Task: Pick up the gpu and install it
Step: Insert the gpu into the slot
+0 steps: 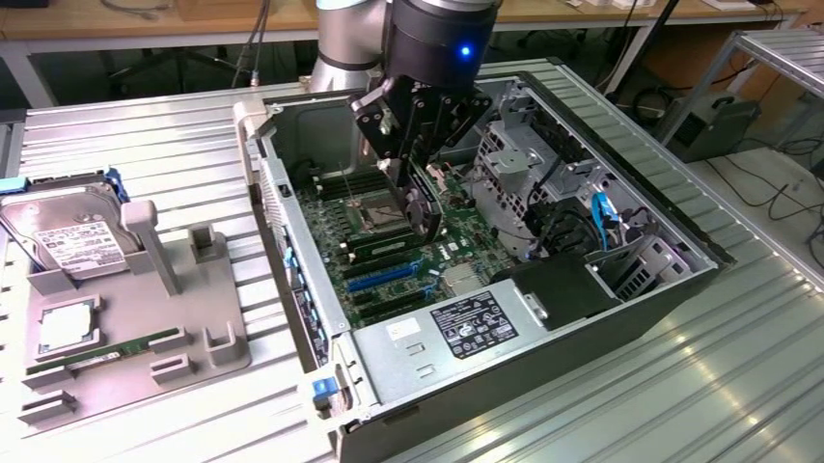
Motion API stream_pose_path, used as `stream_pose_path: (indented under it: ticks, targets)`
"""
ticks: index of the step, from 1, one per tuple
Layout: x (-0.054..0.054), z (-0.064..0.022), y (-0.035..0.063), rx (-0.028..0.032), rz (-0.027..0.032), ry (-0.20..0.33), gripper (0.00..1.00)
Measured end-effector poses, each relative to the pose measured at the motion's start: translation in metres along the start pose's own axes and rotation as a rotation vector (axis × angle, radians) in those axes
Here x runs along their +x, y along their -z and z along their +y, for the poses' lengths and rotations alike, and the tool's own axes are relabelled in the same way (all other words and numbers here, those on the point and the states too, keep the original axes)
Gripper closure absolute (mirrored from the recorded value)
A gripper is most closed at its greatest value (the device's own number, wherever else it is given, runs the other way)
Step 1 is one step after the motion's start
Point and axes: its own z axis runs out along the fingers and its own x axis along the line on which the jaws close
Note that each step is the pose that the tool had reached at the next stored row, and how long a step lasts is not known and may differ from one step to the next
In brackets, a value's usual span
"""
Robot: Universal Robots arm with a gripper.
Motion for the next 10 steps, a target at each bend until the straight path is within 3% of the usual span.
stream_pose_path:
  ticks: [10]
  targets:
    - [-0.0003, 0.0000, 0.0000, 0.0000, 0.0001, 0.000, 0.74]
